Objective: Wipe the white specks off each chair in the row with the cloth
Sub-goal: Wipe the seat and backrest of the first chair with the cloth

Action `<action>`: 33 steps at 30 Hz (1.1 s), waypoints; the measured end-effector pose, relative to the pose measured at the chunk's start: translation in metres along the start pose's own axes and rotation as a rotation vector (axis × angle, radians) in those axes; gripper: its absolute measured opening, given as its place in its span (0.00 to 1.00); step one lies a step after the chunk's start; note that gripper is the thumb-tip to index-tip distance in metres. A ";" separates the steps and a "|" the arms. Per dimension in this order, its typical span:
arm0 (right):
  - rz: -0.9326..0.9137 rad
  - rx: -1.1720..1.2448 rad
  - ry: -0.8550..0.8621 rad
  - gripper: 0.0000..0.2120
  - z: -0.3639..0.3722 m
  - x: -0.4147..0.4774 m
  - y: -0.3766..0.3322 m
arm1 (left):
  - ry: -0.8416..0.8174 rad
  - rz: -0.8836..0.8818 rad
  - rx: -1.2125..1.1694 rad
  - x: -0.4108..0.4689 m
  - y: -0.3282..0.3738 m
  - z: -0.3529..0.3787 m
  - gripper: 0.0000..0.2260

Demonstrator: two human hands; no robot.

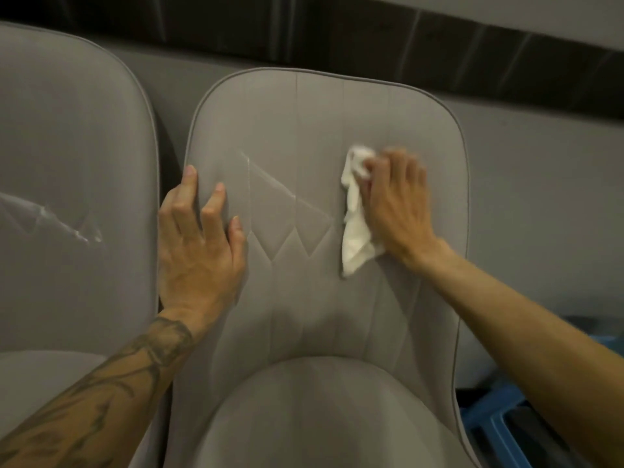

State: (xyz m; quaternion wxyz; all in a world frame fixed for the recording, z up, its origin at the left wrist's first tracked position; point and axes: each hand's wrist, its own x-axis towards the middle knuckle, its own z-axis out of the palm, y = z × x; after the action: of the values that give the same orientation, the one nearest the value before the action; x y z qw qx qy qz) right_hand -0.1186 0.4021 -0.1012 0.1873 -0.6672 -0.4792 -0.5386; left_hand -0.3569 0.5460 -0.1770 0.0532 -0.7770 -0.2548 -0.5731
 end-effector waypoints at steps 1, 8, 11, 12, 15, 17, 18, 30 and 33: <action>0.056 -0.003 0.032 0.10 -0.001 0.025 0.004 | -0.004 0.000 0.002 0.000 0.000 0.000 0.21; 0.235 0.037 0.040 0.11 0.007 -0.007 -0.020 | 0.010 0.004 0.002 -0.001 -0.001 0.002 0.20; 0.148 0.045 0.012 0.08 0.001 0.015 -0.005 | 0.022 0.014 0.000 0.000 -0.002 0.001 0.20; 0.175 0.036 0.055 0.09 -0.001 0.035 -0.001 | 0.024 0.016 -0.005 0.000 -0.002 0.002 0.20; 0.307 0.062 0.132 0.15 -0.003 0.084 0.004 | 0.031 0.014 0.002 0.000 -0.001 0.002 0.19; 0.352 0.065 0.148 0.15 0.004 0.072 -0.004 | 0.031 0.017 -0.007 0.000 -0.001 0.002 0.19; 0.332 0.063 0.146 0.14 0.009 0.052 -0.009 | 0.029 0.018 -0.011 0.000 -0.001 0.002 0.20; 0.226 0.066 0.130 0.08 0.010 0.028 -0.023 | 0.014 0.010 -0.006 0.001 -0.003 0.003 0.20; 0.081 0.069 0.063 0.11 0.021 -0.037 -0.039 | 0.018 0.016 -0.008 0.000 -0.002 0.004 0.20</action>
State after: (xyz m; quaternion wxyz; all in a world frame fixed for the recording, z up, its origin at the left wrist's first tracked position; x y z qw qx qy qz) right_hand -0.1383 0.4203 -0.1518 0.2466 -0.6620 -0.4640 -0.5344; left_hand -0.3550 0.5494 -0.1788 0.0570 -0.7739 -0.2458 -0.5808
